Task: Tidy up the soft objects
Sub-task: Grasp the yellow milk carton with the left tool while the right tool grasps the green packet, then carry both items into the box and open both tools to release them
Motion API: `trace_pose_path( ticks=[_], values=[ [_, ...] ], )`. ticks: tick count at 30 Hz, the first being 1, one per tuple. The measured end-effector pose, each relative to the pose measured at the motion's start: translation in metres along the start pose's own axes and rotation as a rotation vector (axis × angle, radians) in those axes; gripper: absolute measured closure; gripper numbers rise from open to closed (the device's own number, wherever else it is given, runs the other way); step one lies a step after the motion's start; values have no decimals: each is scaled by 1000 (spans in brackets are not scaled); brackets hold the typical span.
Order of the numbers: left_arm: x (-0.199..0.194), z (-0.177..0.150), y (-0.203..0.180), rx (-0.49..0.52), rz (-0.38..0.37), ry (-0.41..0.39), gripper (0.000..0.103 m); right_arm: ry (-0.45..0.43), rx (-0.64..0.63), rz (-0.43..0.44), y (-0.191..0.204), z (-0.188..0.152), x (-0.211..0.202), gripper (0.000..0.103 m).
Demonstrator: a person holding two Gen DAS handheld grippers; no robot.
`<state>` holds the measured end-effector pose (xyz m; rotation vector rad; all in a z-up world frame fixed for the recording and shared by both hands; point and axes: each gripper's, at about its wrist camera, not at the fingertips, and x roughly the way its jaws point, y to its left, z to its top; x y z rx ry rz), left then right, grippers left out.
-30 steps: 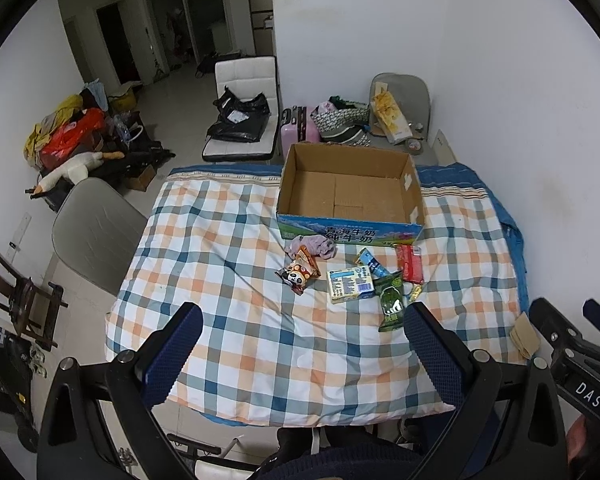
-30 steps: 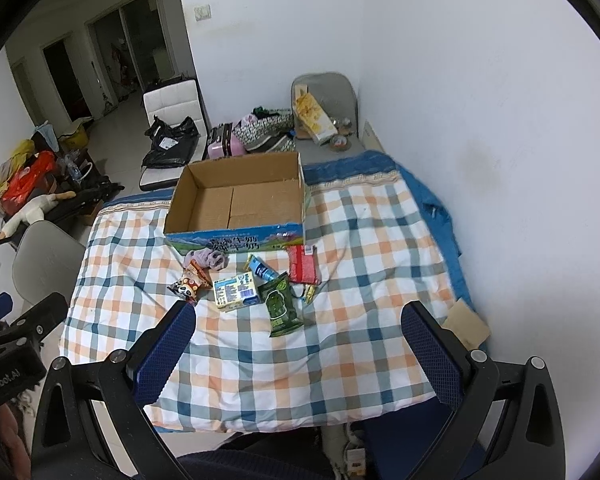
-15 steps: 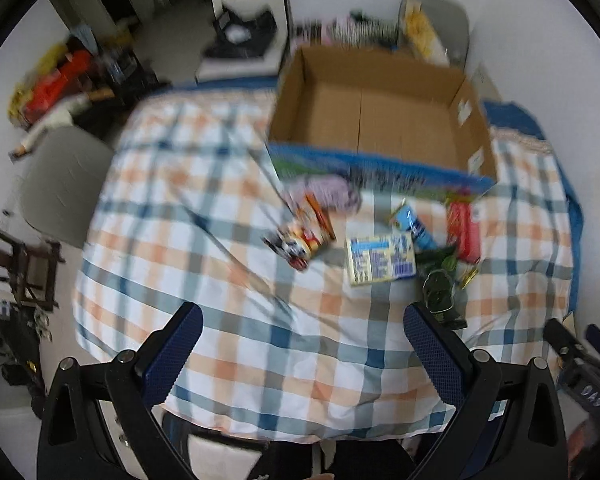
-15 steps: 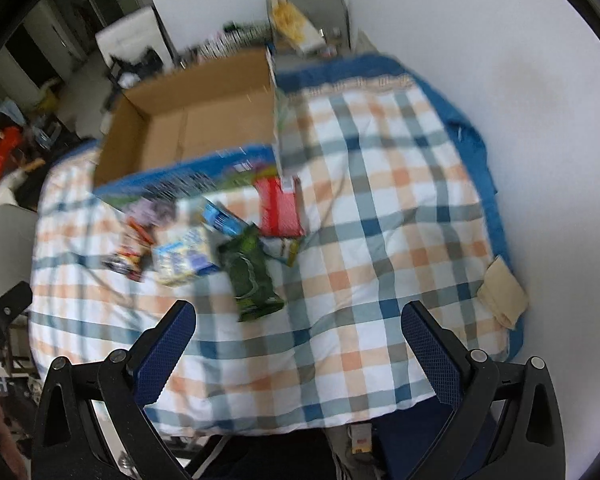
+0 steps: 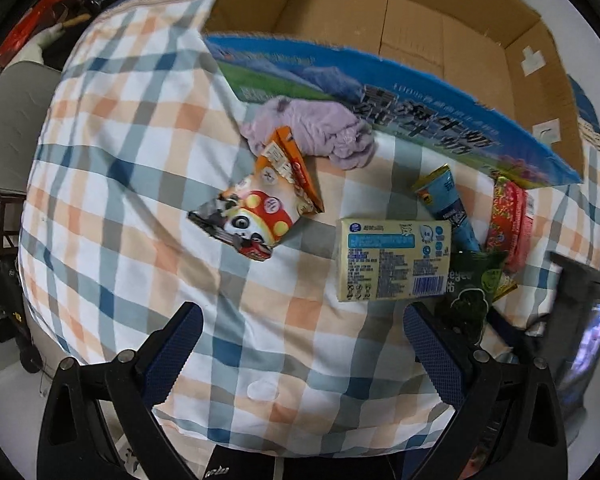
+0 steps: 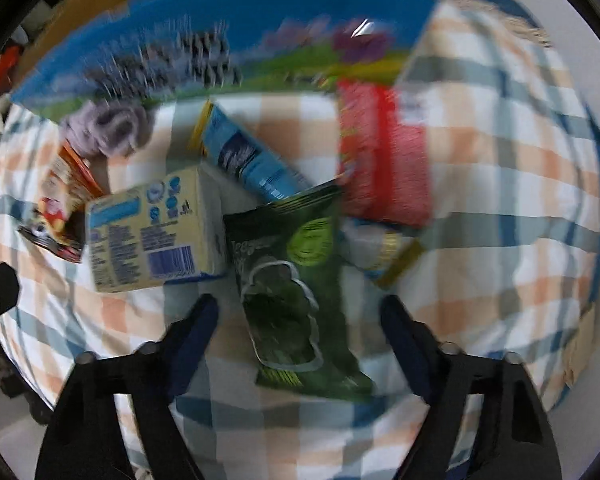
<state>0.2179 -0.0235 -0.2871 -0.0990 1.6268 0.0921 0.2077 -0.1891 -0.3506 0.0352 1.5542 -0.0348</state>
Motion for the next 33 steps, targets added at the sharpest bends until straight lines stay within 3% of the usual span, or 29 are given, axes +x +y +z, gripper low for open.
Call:
trace_pose_path(
  ticks=[1,3,6,12,18,20,25,33],
  values=[
    [4,3,-3,5,0,7,0,34,-1,-8,2,0,13,49],
    [10,6,-9,19,-1,25,0,48,11,-22,-1,-2,22,55],
    [21,12,-21,35,-35,61,0,63,81,33,-21,-9,20,62],
    [58,27,-53,49,-88,166,0,114,216,91,-69,-29,29,63],
    [92,32,-75,79,-57,216,0,130,262,137,-82,-35,45,59],
    [98,31,-77,81,-55,211,7,141,263,136,-88,-29,44,59],
    [96,19,-78,99,-36,155,9,159,268,138,-83,-37,44,60],
    [58,-18,-90,189,48,9,9,166,247,139,-89,-39,39,65]
  ],
)
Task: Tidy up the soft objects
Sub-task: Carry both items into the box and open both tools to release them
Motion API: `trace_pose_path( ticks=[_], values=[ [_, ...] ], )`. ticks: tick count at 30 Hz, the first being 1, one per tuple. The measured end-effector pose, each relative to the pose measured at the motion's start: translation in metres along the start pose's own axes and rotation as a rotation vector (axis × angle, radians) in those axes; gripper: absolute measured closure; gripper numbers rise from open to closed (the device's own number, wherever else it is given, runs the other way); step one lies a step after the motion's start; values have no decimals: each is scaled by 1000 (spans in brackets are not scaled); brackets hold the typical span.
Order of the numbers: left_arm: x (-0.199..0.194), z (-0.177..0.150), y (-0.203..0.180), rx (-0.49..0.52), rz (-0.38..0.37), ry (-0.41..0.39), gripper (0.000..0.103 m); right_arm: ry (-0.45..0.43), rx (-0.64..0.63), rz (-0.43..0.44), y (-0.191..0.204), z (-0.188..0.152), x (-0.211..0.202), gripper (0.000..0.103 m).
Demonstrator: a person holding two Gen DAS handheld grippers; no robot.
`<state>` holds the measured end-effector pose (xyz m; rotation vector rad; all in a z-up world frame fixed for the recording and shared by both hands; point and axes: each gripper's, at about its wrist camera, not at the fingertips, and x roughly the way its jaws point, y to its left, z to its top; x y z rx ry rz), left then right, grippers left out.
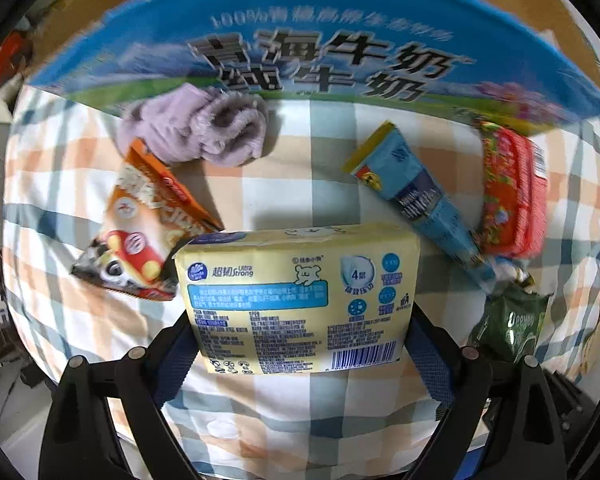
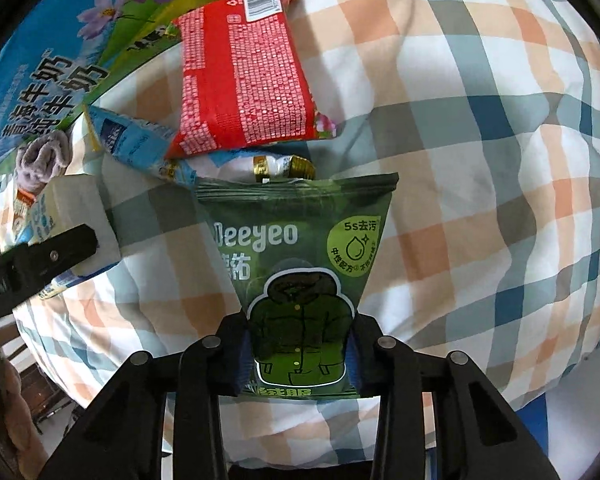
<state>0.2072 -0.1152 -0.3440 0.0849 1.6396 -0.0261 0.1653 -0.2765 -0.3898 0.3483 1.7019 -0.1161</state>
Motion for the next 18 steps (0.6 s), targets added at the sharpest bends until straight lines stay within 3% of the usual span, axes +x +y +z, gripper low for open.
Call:
trace_pose_path(
  ticks=[10,18],
  values=[
    [-68,-54,-9,6,-32,-145,9,-78,-80,33,-3,-28,-51,65],
    [-128,-49,-6,-7,-95,-235,9,-154,-127,111,-2,-45,-110,66]
  ],
)
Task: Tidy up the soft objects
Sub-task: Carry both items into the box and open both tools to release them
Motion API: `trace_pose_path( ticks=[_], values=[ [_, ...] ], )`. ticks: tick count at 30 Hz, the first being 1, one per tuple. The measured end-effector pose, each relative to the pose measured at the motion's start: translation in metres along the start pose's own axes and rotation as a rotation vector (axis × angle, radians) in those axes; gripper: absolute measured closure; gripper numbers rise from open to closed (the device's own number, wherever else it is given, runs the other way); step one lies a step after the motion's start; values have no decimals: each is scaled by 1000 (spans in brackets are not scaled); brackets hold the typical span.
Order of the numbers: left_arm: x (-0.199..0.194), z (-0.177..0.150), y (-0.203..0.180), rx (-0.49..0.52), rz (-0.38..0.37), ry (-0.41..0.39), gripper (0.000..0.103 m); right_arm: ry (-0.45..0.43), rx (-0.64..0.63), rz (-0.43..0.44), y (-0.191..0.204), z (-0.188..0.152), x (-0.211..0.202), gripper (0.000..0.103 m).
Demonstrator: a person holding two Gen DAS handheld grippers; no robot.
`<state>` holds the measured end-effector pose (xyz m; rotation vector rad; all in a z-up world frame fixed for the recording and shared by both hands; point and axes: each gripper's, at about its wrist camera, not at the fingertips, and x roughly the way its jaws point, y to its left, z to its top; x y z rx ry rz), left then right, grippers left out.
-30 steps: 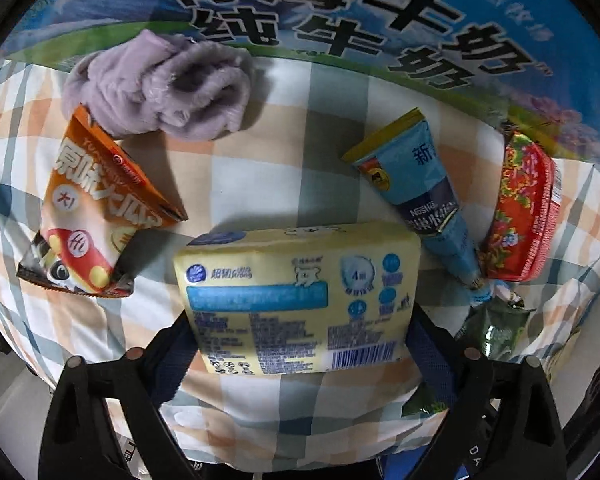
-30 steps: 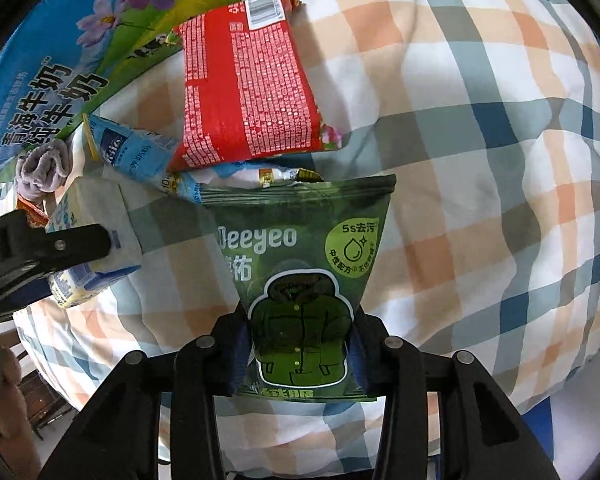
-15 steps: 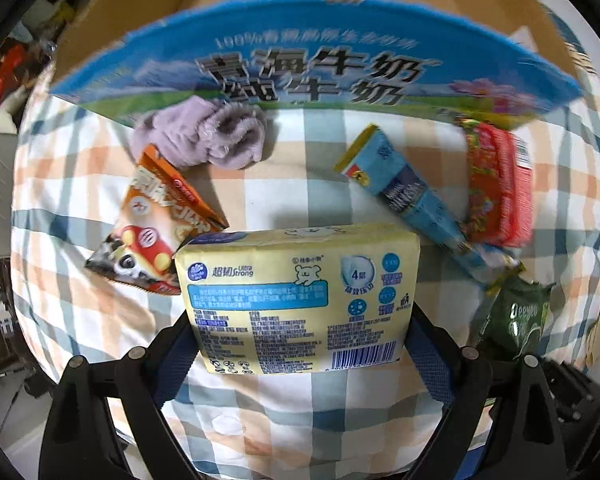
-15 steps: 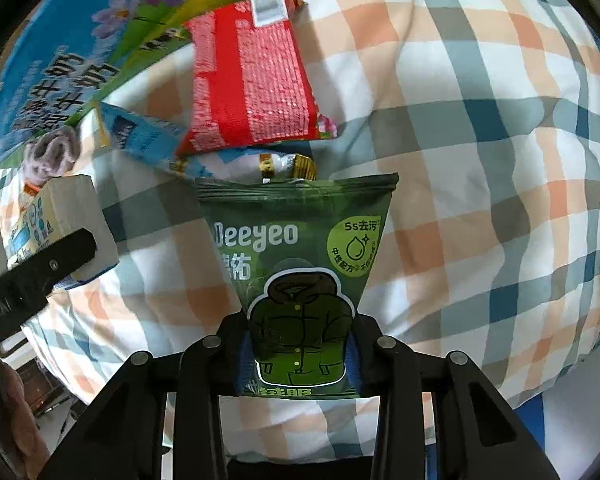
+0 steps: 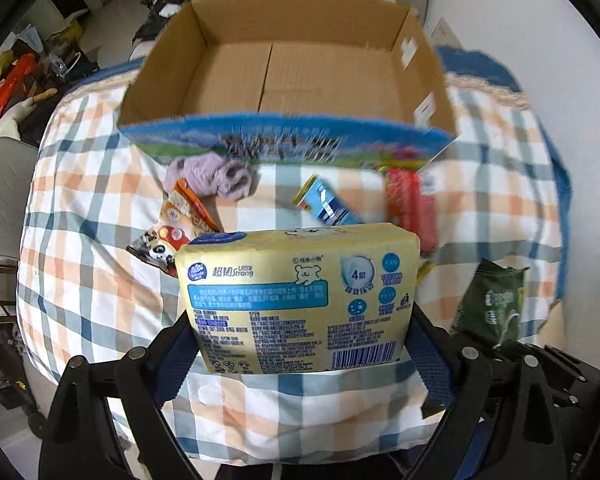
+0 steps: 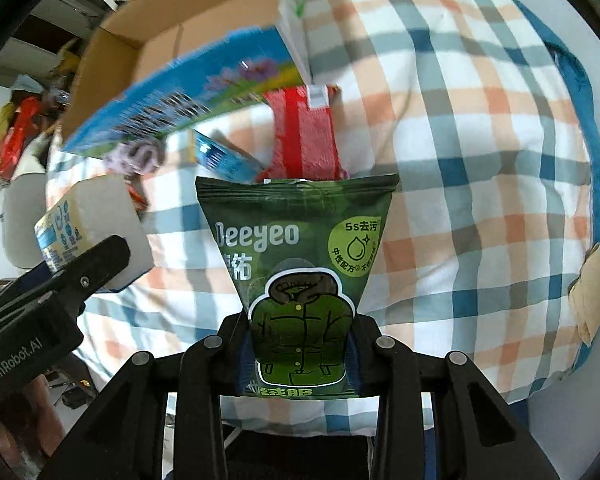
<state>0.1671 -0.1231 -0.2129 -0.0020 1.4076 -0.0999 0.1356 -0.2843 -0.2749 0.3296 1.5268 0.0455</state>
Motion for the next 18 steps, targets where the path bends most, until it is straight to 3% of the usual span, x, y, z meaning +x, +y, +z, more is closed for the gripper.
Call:
trace_pose_path(
  ticks=[9,18],
  values=[
    [-59,60,13,7,-94,-74,9,-108,-56,96,25,31,-64,66],
    [-36,176,47,40,-129,-16,9,-169,-48,99,70,136,-81,66]
  ],
)
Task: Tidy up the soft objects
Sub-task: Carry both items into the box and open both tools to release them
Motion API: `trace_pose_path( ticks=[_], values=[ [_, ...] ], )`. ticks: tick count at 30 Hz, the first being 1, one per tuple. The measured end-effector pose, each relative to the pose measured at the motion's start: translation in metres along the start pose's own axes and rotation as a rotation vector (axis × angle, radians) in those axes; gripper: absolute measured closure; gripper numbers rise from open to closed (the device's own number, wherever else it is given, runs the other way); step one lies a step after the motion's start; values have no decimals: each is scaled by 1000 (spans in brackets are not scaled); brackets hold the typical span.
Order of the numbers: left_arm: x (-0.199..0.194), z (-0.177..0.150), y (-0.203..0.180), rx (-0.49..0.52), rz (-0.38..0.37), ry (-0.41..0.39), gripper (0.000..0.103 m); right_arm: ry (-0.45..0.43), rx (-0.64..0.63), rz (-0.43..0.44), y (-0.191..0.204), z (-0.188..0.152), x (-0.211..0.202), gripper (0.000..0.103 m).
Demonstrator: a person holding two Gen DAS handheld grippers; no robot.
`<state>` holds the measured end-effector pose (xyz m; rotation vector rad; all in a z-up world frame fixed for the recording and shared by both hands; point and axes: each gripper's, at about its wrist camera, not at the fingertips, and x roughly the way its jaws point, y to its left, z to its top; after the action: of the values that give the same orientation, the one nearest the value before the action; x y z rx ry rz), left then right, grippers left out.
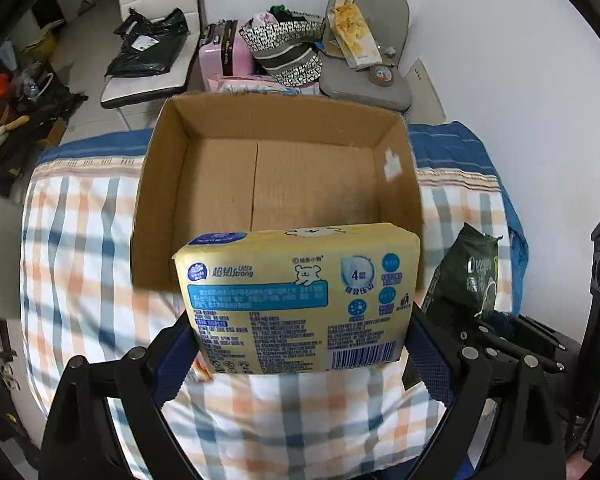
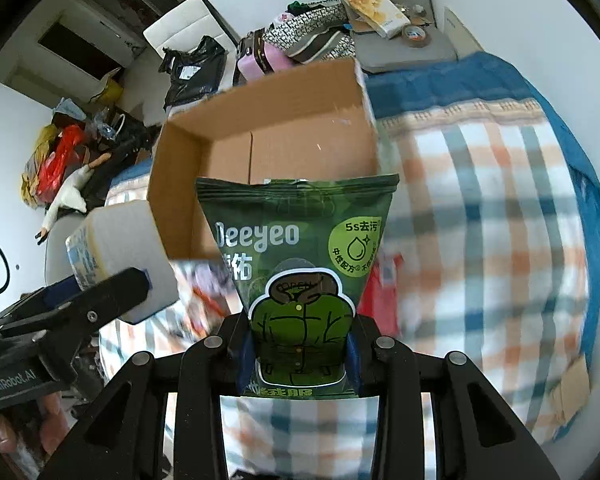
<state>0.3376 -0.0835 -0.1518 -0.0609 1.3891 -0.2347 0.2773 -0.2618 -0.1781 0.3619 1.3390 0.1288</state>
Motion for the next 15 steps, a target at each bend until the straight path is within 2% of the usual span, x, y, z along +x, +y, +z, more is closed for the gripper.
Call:
trace_pose_path(
  ticks=[4,8,15],
  values=[
    [35,59,21,23,2,56,9,33,24,-14,17,58,36,66],
    [82,103,40,13,-9,134,9,57,36,-52,20,103,81,66],
    [158,142,56,13,-40,263,9,146,52,-110,12,150,161,66]
  ],
)
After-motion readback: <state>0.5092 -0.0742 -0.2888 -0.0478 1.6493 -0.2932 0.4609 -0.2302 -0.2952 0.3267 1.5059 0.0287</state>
